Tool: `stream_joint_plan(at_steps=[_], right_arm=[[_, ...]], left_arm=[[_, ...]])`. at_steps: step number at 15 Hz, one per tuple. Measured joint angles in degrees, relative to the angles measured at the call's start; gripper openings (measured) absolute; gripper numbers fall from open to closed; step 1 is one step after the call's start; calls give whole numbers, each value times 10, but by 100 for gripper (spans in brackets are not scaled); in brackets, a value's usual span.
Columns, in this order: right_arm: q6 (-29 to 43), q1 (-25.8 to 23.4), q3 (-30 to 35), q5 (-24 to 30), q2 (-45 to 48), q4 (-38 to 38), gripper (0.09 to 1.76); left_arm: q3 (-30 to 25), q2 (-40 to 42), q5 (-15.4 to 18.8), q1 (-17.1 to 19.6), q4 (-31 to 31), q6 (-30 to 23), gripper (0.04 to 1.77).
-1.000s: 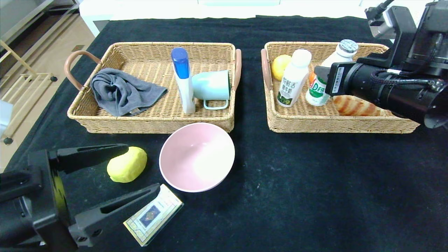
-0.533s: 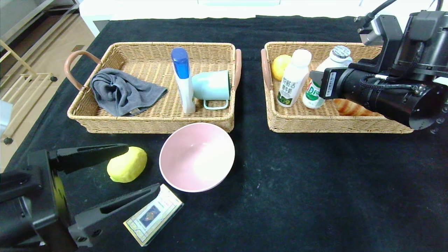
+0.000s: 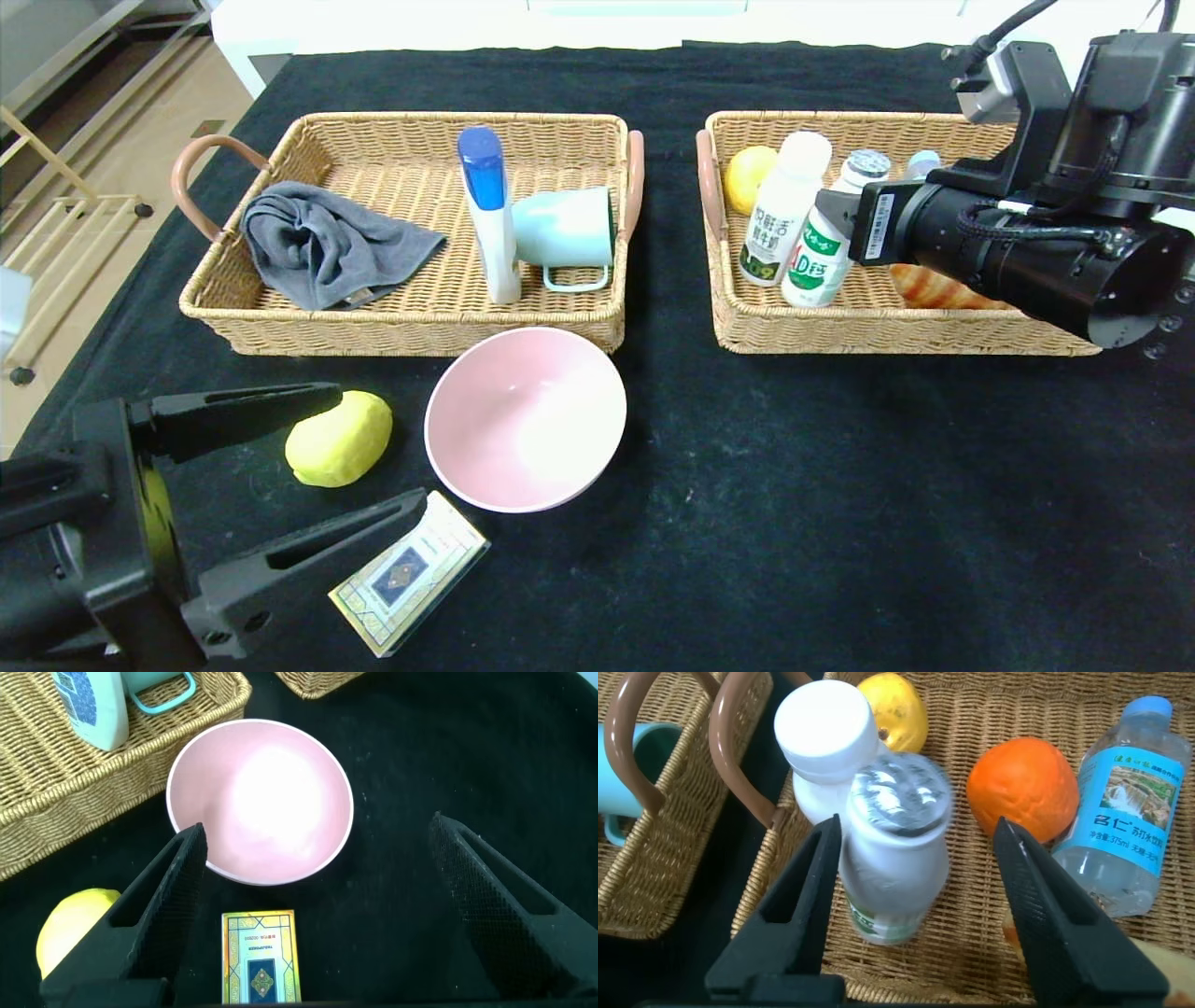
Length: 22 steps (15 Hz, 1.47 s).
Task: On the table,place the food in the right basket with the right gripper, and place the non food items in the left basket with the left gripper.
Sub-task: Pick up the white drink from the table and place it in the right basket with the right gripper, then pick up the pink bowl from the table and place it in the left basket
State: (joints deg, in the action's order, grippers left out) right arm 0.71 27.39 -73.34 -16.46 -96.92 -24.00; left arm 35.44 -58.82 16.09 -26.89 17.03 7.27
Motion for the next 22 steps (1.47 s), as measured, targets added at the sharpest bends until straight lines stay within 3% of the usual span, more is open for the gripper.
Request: stream_joint_plan(at_steps=[6,11,17,22], right_arm=[[-3,11,17,1,21,4,148],[-14,48,96,21,88,6,159],[-38,85,232,111,176,4,165],[-62,84,341,269,227,0,168]], left_arm=[[0,1,0,0,1,0,172],[2,-2,0,0,-5,0,172],[11,-4,-2,1,-9,10,172],[14,-4,-8,0,-11,10,172]])
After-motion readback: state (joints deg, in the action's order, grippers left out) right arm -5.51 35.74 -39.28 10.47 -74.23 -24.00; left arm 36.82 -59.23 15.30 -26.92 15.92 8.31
